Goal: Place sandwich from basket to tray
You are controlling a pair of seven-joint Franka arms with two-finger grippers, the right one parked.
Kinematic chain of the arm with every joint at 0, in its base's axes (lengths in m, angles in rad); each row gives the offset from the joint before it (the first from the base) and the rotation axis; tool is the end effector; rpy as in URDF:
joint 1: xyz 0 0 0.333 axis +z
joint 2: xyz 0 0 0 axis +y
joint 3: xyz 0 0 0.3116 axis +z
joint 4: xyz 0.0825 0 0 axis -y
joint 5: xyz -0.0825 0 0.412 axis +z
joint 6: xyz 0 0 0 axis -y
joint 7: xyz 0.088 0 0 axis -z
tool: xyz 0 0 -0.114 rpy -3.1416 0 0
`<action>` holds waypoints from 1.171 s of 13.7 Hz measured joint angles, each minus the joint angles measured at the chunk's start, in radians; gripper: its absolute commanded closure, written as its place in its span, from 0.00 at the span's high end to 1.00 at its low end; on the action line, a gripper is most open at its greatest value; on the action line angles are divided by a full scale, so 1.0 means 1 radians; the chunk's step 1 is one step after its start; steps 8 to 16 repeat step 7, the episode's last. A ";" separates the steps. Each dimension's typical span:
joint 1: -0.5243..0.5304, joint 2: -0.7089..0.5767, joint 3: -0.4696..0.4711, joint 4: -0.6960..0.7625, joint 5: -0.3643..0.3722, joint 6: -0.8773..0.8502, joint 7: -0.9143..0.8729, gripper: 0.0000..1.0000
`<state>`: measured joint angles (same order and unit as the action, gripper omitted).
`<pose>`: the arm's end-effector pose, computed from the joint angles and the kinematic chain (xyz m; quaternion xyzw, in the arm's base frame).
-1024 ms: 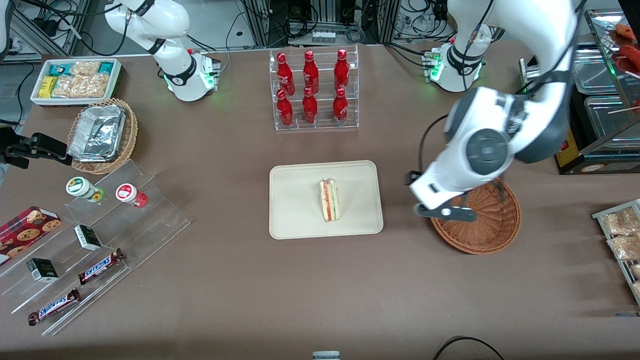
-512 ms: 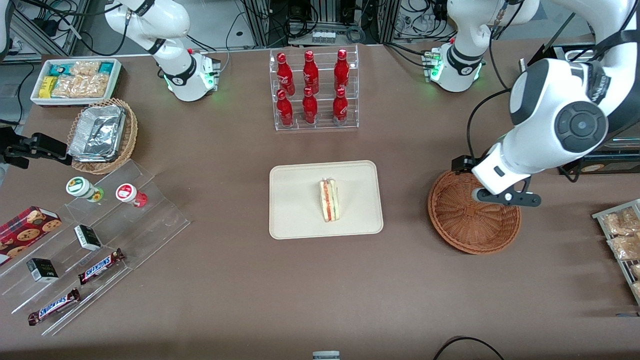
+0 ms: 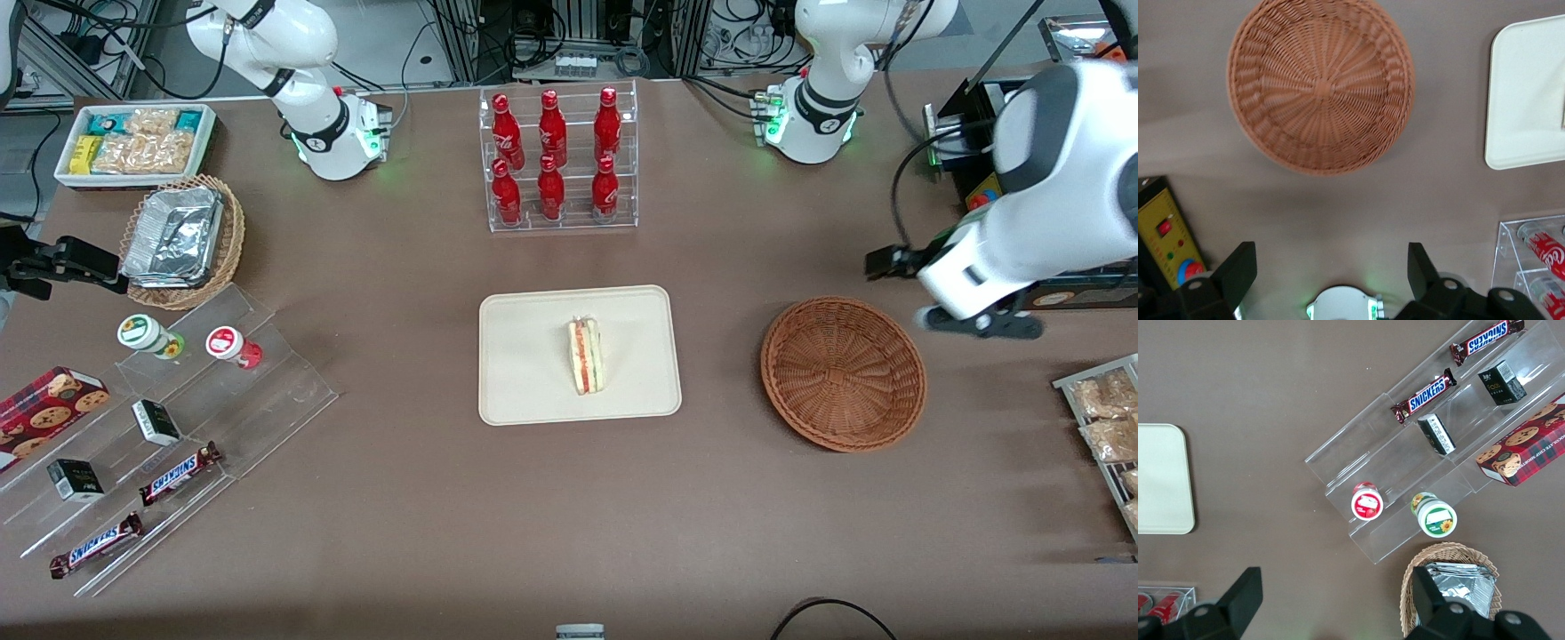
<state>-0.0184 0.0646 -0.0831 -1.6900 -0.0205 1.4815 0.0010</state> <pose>0.5734 -0.0598 0.5111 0.9893 -0.0505 -0.1365 0.0061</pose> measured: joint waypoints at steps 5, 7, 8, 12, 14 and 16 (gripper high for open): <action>0.035 -0.072 0.001 0.022 0.001 -0.114 0.002 1.00; 0.035 -0.085 0.004 0.023 0.001 -0.119 0.002 1.00; 0.035 -0.085 0.004 0.023 0.001 -0.119 0.002 1.00; 0.035 -0.085 0.004 0.023 0.001 -0.119 0.002 1.00; 0.035 -0.085 0.004 0.023 0.001 -0.119 0.002 1.00; 0.035 -0.085 0.004 0.023 0.001 -0.119 0.002 1.00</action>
